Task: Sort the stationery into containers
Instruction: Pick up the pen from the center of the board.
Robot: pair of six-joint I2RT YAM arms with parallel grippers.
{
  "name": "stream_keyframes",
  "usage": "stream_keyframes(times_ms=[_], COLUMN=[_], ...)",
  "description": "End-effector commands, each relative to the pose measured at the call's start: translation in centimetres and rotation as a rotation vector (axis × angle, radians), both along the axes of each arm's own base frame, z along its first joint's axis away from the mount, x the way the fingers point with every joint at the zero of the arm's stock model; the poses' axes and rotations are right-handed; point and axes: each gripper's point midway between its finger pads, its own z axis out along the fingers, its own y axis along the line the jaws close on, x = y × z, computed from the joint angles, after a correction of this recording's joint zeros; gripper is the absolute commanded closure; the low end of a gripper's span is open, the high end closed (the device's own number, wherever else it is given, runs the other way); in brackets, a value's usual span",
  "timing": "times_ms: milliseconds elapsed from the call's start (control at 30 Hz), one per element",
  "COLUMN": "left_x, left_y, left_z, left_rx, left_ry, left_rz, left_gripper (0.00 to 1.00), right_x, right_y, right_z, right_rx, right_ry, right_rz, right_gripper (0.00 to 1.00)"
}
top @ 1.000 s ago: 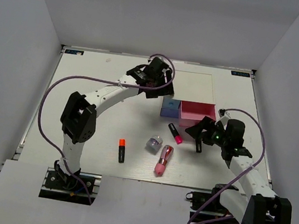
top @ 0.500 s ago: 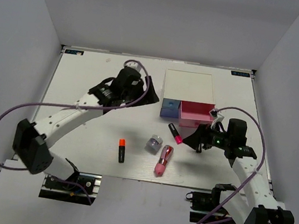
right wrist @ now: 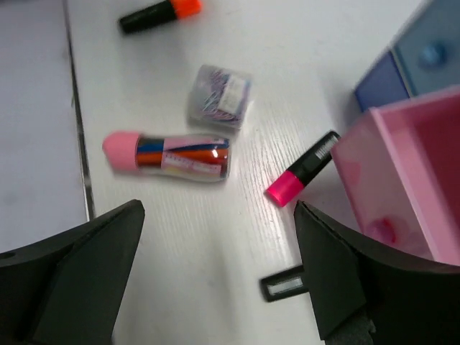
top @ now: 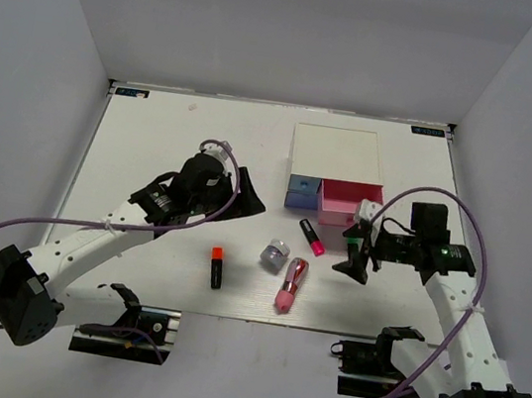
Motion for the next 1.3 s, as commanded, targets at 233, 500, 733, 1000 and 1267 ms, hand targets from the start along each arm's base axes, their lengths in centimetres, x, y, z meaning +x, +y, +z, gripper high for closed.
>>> stream_keyframes(times_ms=[233, 500, 733, 1000, 1267], left_x=[-0.5, -2.2, -3.9, -4.0, -4.0], left_y=[0.7, 3.5, 5.1, 5.6, 5.8], left_z=[-0.3, -0.7, -1.6, -1.4, -2.1], left_rx=[0.020, 0.042, 0.028, 0.025, 0.048], left_ry=[0.003, 0.017, 0.044, 0.035, 0.040], left_rz=[0.012, 0.086, 0.133, 0.153, 0.155], left_gripper=[0.09, 0.09, 0.09, 0.09, 0.09], right_x=[-7.0, -7.7, -6.5, -4.0, -2.8], right_y=[-0.3, 0.8, 2.9, 6.0, 7.8], right_z=[-3.1, -5.8, -6.8, -7.9, -9.3], right_rx=[-0.159, -0.148, -0.169, -0.321, -0.441], right_ry=[-0.655, -0.733, -0.751, -0.707, -0.661], right_rz=[0.728, 0.927, 0.996, 0.968, 0.960], right_gripper=[0.12, 0.27, 0.24, 0.22, 0.27])
